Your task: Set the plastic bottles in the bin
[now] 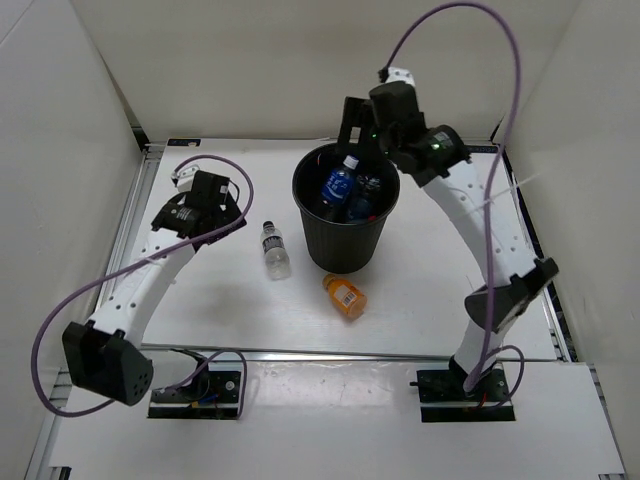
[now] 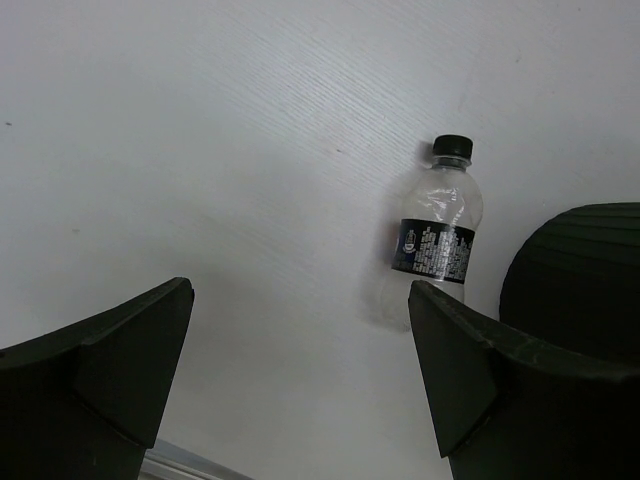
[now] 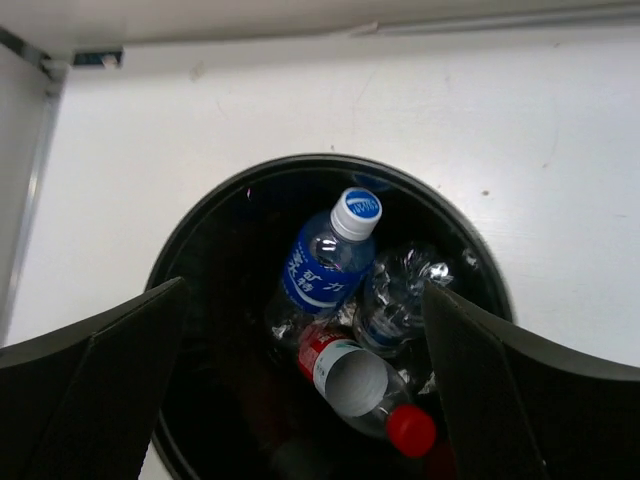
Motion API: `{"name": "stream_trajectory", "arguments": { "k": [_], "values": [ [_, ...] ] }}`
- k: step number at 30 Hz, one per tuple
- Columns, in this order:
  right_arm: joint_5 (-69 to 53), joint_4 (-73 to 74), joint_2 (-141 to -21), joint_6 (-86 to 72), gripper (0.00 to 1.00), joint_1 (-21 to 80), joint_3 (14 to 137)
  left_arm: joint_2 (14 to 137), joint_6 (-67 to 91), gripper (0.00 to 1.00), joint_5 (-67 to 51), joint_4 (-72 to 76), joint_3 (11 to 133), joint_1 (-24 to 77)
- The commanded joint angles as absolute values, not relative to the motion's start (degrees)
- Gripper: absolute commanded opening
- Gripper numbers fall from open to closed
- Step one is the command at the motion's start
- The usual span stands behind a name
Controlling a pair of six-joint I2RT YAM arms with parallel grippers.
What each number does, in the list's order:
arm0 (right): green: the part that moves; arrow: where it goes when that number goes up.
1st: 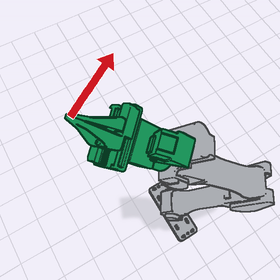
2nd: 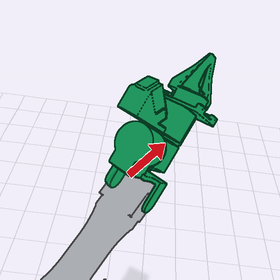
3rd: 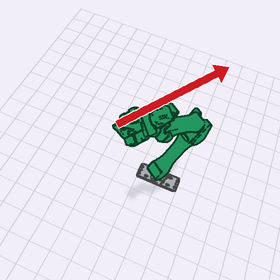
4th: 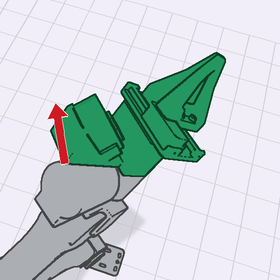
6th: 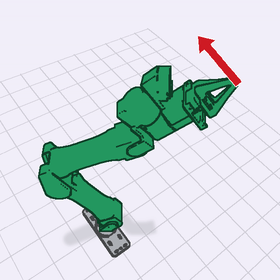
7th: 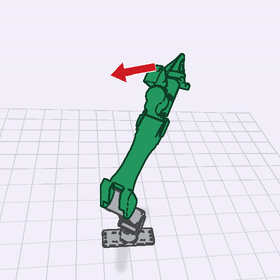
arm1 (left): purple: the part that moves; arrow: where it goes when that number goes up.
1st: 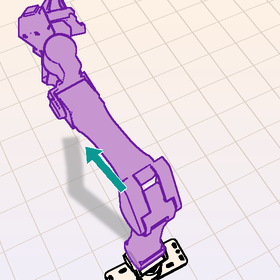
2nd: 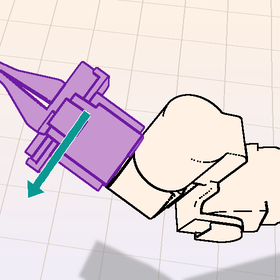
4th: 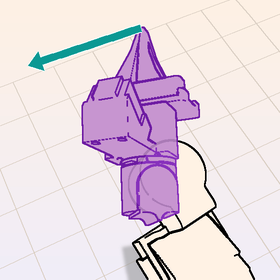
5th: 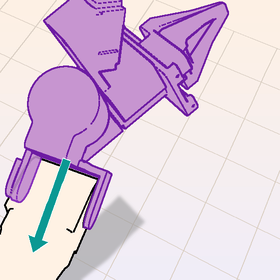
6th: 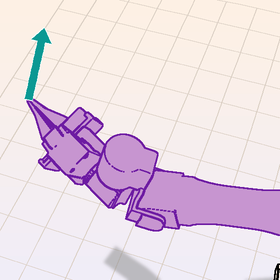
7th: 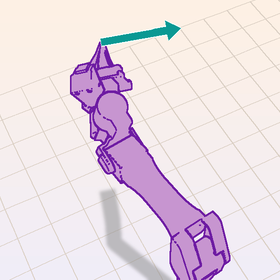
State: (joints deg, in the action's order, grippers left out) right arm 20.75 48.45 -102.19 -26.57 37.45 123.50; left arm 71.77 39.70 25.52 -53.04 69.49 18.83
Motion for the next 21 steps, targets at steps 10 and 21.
{"name": "stream_trajectory", "arguments": {
  "k": [10, 21],
  "values": [
    [20.4, 47.9, -85.1, -24.6, 1.00, 33.0, 121.6, 87.7, 38.9, 1.00, 3.8, -38.4, 68.9, 15.7],
    [17.1, 49.1, -78.1, -23.9, 1.00, 25.3, 113.6, 99.4, 35.3, 1.00, -5.6, -32.8, 71.7, 17.7]
  ]
}}
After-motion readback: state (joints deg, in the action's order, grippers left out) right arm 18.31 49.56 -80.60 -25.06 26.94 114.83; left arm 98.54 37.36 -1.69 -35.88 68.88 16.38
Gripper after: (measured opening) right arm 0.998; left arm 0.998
